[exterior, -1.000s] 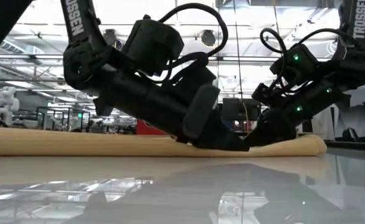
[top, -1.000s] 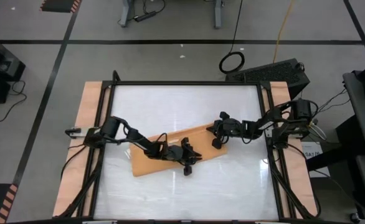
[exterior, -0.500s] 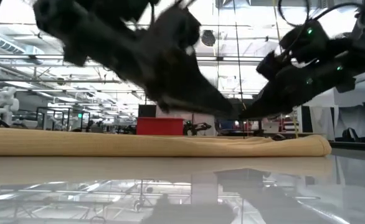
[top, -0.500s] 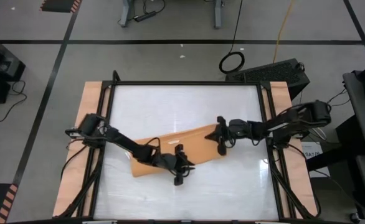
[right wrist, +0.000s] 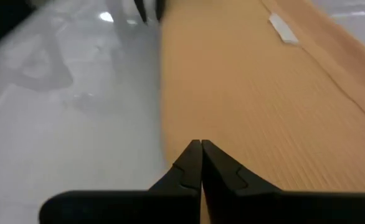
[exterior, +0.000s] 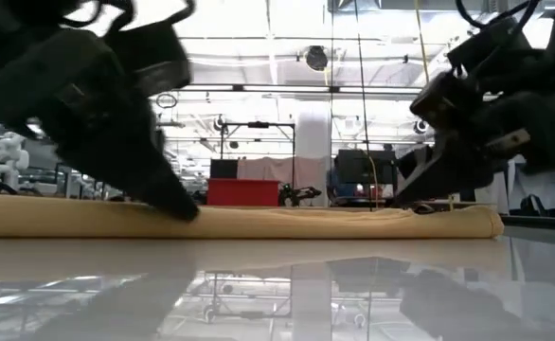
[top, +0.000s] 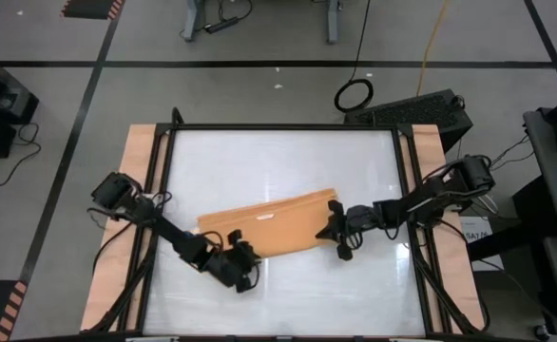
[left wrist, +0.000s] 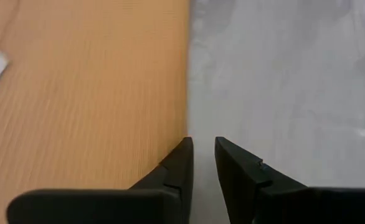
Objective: Roll towel
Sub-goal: Roll the yellow towel
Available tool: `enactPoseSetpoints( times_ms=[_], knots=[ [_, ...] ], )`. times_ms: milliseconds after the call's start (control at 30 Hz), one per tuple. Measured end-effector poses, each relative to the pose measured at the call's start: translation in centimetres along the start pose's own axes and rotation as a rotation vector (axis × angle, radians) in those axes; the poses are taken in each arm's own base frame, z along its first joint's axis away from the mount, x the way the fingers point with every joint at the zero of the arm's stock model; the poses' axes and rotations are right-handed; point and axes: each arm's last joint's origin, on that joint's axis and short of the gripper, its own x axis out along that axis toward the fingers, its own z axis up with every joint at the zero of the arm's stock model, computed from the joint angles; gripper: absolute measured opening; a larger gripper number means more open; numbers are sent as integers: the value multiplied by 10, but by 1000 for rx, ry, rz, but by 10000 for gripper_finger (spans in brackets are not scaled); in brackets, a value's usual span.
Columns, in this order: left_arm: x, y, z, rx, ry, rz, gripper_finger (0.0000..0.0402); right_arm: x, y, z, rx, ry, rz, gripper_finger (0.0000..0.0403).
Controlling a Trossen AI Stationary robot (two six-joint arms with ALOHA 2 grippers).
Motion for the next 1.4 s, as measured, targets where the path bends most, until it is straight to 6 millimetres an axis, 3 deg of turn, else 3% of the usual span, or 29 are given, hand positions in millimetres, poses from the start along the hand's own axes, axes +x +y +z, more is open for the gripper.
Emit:
enactPoseSetpoints(
  times_ms=[267, 467, 667, 833, 1100, 1400],
  knots=[
    [-13, -1, -39, -75, -10, 65, 74, 12, -3, -20, 46, 92, -37, 0],
    [-30, -11, -40, -66, -9, -10, 74, 17, 0, -24, 118, 77, -25, 0],
    [-71, -20, -31, -117, -11, -96, 74, 14, 10, -23, 119, 71, 8, 0],
    [-92, -15, -49, -169, 64, -1, 74, 14, 14, -24, 129, 75, 22, 0],
    [-98, 9, -87, -295, 227, 195, 74, 14, 22, -26, 158, 87, 48, 0],
    [-83, 42, -89, -309, 207, 340, 74, 7, 32, -20, 172, 65, 57, 0]
  ],
)
